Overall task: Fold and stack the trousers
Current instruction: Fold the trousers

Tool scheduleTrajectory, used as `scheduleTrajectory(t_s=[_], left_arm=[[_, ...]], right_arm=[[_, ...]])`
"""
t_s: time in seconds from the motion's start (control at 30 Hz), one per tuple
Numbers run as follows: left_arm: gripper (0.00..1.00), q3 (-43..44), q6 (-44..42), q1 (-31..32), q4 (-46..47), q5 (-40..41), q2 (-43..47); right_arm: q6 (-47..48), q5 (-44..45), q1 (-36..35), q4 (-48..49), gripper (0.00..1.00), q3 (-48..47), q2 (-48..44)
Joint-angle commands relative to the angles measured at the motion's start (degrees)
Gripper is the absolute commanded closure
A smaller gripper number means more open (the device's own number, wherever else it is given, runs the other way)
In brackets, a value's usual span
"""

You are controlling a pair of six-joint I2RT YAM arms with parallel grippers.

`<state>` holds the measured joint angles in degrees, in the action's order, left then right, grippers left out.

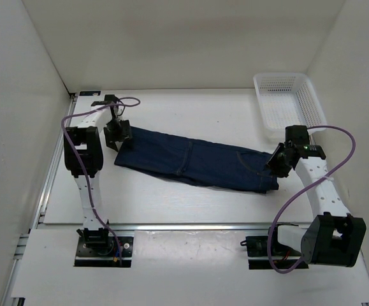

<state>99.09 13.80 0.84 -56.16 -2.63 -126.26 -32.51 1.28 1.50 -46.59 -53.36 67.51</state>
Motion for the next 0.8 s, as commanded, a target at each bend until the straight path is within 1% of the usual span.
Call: scheduleTrajectory(t_s=[0.0,0.07,0.13,0.17,0.2,0.23,0.37,0.5,0.53,0.6,0.63,0.7,0.73,0.77], left_arm=[[0.24,0.76,-1.59,-0.49,0.35,-1.41,-1.18],[0.28,0.15,-1.06,-0.49,-0.35,-0.1,-1.18],[0.52,0.14,-0.18,-0.49,-0.35,-0.09,-0.48],[0.69,0.14,0.34,-0.49,-0.35,-0.09,0.04],[0.83,0.14,0.35,-0.49,-1.05,-0.09,0.05],[0.9,0.14,0.87,-0.49,-1.06,-0.09,0.57],[0.9,0.14,2.27,-1.11,-1.06,2.97,3.72],[0.9,-1.0,6.14,-5.58,-1.06,6.84,8.74],[0.9,-1.52,6.15,-7.33,-1.06,7.46,9.96],[0.9,-1.53,6.85,-8.74,-1.66,9.48,13.57],[0.9,-1.53,7.46,-9.27,-1.67,12.27,14.71],[0.9,-1.53,8.35,-10.16,-3.24,15.28,17.78],[0.9,-1.53,9.04,-10.85,-3.25,18.34,18.67],[0.9,-1.53,9.57,-10.86,-4.12,19.41,19.46]], right_arm=[[0.96,-1.1,0.26,-0.08,0.63,-1.04,-0.36],[0.96,-1.1,0.26,-0.08,0.63,-1.56,-0.36],[0.96,-1.1,0.26,-0.08,0.63,-1.57,-0.36],[0.96,-1.1,0.26,-0.08,0.63,-1.57,-0.36],[0.96,-1.1,0.26,-0.08,0.63,-1.57,-0.36],[0.96,-1.1,0.26,-0.08,0.63,-1.57,-0.36],[0.96,-2.24,0.26,0.53,0.63,-1.57,0.17],[0.96,-3.83,-0.79,1.15,0.62,-2.88,1.92],[0.96,-3.83,-0.79,1.15,0.6,-2.89,2.54],[1.57,-3.83,-1.32,1.68,0.57,-2.89,4.2],[1.57,-3.83,-1.32,1.68,0.57,-2.89,4.91],[2.1,-3.83,-1.32,2.99,0.57,-2.89,7.27],[2.1,-4.44,-1.32,3.6,0.57,-2.89,8.07],[2.62,-6.44,-1.32,4.31,0.57,-2.89,8.95]])
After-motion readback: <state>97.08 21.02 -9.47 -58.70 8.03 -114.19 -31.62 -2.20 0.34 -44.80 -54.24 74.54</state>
